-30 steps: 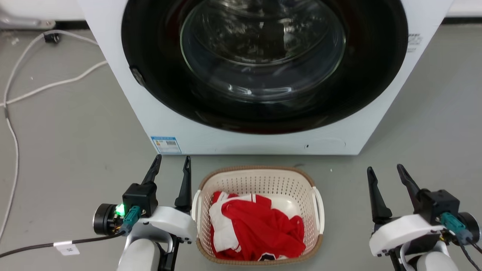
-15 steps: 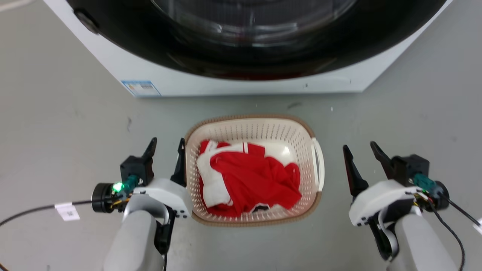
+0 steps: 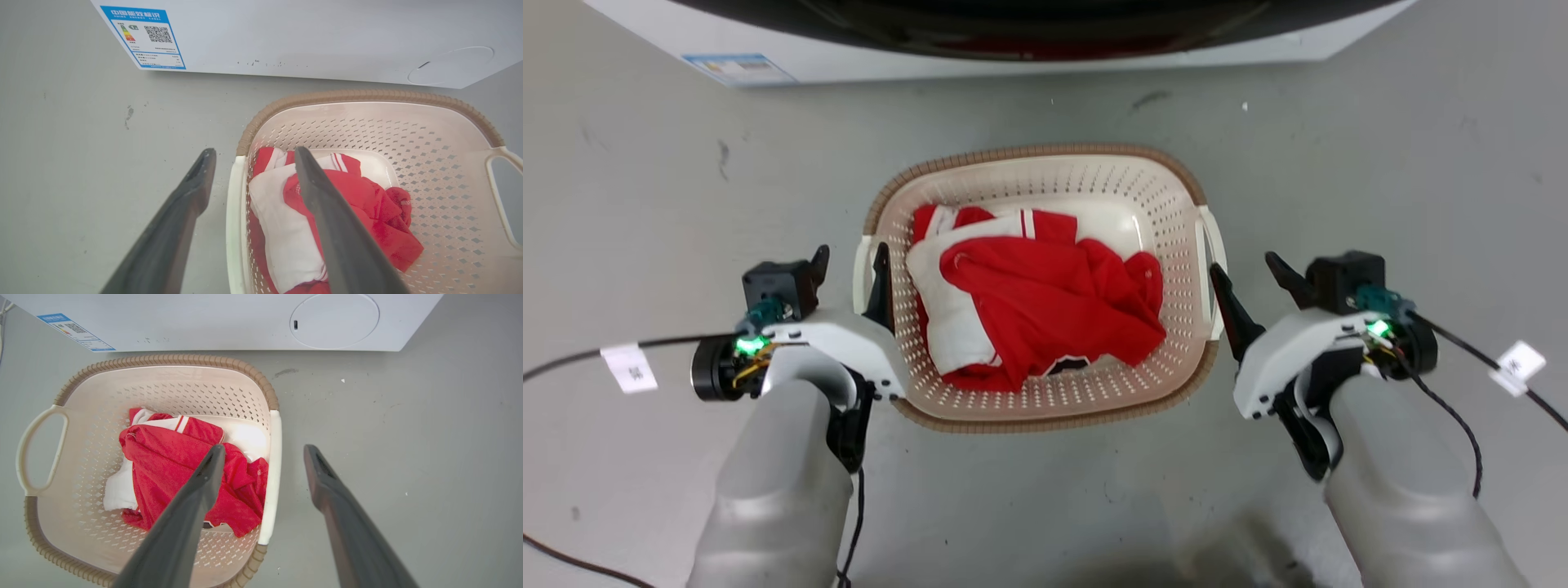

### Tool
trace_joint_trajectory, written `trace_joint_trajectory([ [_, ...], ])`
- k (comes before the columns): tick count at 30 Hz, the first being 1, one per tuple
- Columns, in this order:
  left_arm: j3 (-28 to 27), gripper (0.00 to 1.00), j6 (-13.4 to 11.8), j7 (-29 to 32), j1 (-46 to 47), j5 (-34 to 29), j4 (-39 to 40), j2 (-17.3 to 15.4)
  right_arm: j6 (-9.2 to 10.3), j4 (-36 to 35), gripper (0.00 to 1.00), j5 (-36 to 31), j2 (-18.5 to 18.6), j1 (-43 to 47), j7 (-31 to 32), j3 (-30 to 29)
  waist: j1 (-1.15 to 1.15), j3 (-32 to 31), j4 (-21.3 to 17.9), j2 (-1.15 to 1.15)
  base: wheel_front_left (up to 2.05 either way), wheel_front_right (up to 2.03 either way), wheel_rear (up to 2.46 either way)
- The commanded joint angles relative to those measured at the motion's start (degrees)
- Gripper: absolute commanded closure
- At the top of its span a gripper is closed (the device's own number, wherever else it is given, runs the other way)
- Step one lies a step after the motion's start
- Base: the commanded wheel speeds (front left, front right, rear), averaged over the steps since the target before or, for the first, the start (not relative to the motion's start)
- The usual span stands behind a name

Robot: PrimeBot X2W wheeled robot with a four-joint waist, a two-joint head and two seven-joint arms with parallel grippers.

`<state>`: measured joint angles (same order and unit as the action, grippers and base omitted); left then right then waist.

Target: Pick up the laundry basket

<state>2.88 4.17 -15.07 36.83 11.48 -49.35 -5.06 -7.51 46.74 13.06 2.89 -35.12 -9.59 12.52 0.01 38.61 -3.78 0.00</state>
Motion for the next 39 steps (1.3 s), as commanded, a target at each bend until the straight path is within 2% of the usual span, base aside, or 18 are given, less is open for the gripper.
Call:
trace_joint_trajectory([
  [1,-0.20,0.00,0.38,-0.13,2.12,0.36,-1.71,-0.54,0.04,1.96,0.00,1.24,-0.03,-2.54,-0.10,1.29,-0.01,2.37,-0.46,0.00,0.00,0.00,0.00],
  [10,0.00,0.00,1.34,1.82,10.02,1.61,-12.94,-2.69,0.04,11.55,0.00,8.88,-0.03,-11.91,1.87,10.13,-0.01,6.64,-1.08,0.00,0.00,0.00,0.00],
  [16,-0.23,0.00,2.08,4.68,15.45,2.83,-18.39,-4.19,0.03,14.53,0.00,15.07,-0.04,-17.17,6.38,16.17,-0.01,9.62,-1.85,0.00,0.00,0.00,0.00],
  [27,0.87,0.00,2.79,8.39,20.22,4.12,-22.47,-4.53,0.03,18.85,0.00,24.15,-0.04,-21.49,11.48,22.53,-0.01,11.89,-1.88,0.00,0.00,0.00,0.00],
  [33,1.19,0.00,2.98,9.71,20.31,5.11,-23.47,-4.00,0.03,20.85,0.00,27.03,-0.03,-22.49,11.28,24.81,-0.01,12.14,-1.60,0.00,0.00,0.00,0.00],
  [34,1.21,0.00,3.06,10.22,20.29,5.29,-23.62,-3.77,0.03,21.17,0.17,27.55,-0.03,-22.63,11.06,24.94,-0.01,12.23,-1.54,0.00,0.00,0.00,0.00],
  [35,1.20,0.58,3.11,10.20,20.42,5.49,-23.63,-3.72,0.04,21.43,0.67,28.25,-0.02,-22.75,10.94,24.97,-0.01,12.32,-1.45,0.00,0.00,0.00,0.00],
  [36,1.24,1.00,3.15,10.27,20.53,5.76,-23.66,-3.64,0.03,21.62,1.00,28.84,-0.03,-22.76,10.92,25.13,-0.01,12.37,-1.36,0.00,0.00,0.00,0.00],
  [39,1.65,1.00,3.16,11.14,20.43,6.34,-23.87,-3.21,-0.02,21.38,1.00,30.36,-0.04,-22.70,11.03,26.19,-0.01,12.32,-1.15,0.00,0.00,0.00,0.00],
])
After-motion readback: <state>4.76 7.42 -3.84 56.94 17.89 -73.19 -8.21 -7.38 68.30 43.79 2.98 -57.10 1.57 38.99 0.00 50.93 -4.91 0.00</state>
